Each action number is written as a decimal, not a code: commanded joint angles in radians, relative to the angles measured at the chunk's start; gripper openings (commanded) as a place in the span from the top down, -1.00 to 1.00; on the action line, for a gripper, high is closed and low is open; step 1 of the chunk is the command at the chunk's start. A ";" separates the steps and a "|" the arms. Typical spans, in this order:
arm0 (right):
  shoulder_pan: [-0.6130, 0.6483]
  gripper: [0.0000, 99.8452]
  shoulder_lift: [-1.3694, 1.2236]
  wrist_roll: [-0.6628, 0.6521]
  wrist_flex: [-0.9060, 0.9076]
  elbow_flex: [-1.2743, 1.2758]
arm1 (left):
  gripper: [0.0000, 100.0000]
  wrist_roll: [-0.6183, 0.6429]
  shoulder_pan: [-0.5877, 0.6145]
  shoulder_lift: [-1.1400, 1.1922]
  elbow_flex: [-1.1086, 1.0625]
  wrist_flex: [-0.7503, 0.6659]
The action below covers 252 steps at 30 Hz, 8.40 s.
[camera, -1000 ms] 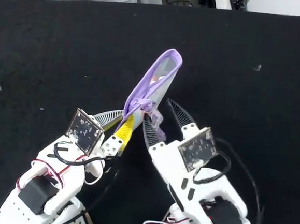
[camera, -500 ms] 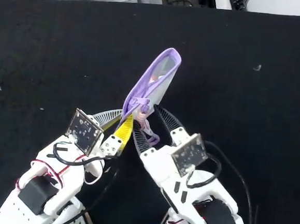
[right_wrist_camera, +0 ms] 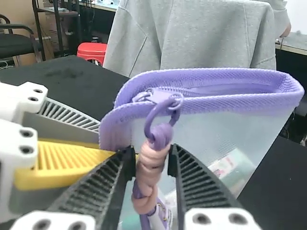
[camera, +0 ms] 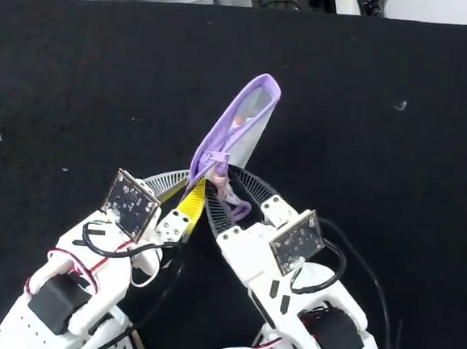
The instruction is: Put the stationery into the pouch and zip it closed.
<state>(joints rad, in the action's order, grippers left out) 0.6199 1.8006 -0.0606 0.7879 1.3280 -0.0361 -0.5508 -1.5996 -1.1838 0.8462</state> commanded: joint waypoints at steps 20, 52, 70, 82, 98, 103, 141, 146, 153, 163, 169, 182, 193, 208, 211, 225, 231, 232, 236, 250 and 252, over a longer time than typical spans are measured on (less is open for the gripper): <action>-0.135 0.98 -0.039 -0.138 0.052 -0.219 | 0.94 -0.006 -0.015 0.008 -0.007 0.002; -0.583 0.98 -0.750 -0.299 -0.215 -0.622 | 0.94 -0.006 -0.015 0.008 -0.015 0.003; -0.796 0.98 -1.288 -0.325 -0.318 -0.997 | 0.94 -0.006 -0.015 0.008 -0.018 -0.002; -0.789 0.97 -1.293 -0.324 -0.259 -0.995 | 0.94 -0.005 -0.012 0.008 -0.013 -0.006; -0.951 0.61 -0.972 -0.213 -0.017 -0.846 | 0.60 -0.005 0.041 0.011 -0.041 -0.058; -0.985 0.61 -0.823 -0.213 -0.083 -0.642 | 0.60 -0.005 0.156 0.017 -0.041 -0.123; -0.859 0.61 0.093 -0.210 -0.121 -0.033 | 0.62 -0.061 0.453 0.009 0.381 -0.109; -0.784 0.61 0.094 -0.210 -0.120 -0.030 | 0.80 -0.138 0.453 0.006 0.453 0.066; -0.701 0.76 0.094 -0.210 -0.121 0.013 | 0.94 -0.209 0.455 -0.198 0.417 0.305; -0.690 0.98 0.093 -0.210 -0.120 0.096 | 0.94 -0.138 0.776 -0.230 0.278 0.462; -0.690 0.98 0.093 -0.210 -0.120 0.213 | 0.94 -0.086 0.769 -0.229 0.004 0.391; -0.681 0.98 0.093 -0.212 0.043 0.355 | 0.94 -0.084 0.769 -0.229 -0.320 0.410; -0.595 0.98 0.093 -0.221 0.350 0.355 | 0.94 -0.092 0.773 -0.229 -0.495 0.353; -0.601 0.98 0.093 -0.221 0.517 0.355 | 0.94 -0.091 0.926 -0.227 -0.516 0.408; -0.601 0.98 0.093 -0.221 0.517 0.355 | 0.94 -0.087 0.949 -0.227 -0.516 0.408; -0.601 0.98 0.093 -0.221 0.517 0.355 | 0.94 -0.086 0.952 -0.227 -0.516 0.408; -0.601 0.98 0.093 -0.221 0.517 0.355 | 0.94 -0.086 0.952 -0.227 -0.516 0.408; -0.601 0.98 0.093 -0.221 0.517 0.355 | 0.94 -0.086 0.952 -0.227 -0.516 0.408; -0.601 0.98 0.093 -0.221 0.517 0.355 | 0.94 -0.086 0.952 -0.227 -0.516 0.408; -0.601 0.98 0.093 -0.221 0.517 0.355 | 0.94 -0.086 0.952 -0.227 -0.516 0.408; -0.601 0.98 0.093 -0.221 0.517 0.355 | 0.94 -0.086 0.952 -0.227 -0.516 0.408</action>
<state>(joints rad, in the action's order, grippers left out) 0.0077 1.8052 -0.2816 1.3004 1.6855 -0.1312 0.3897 -1.8205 -1.6732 1.2451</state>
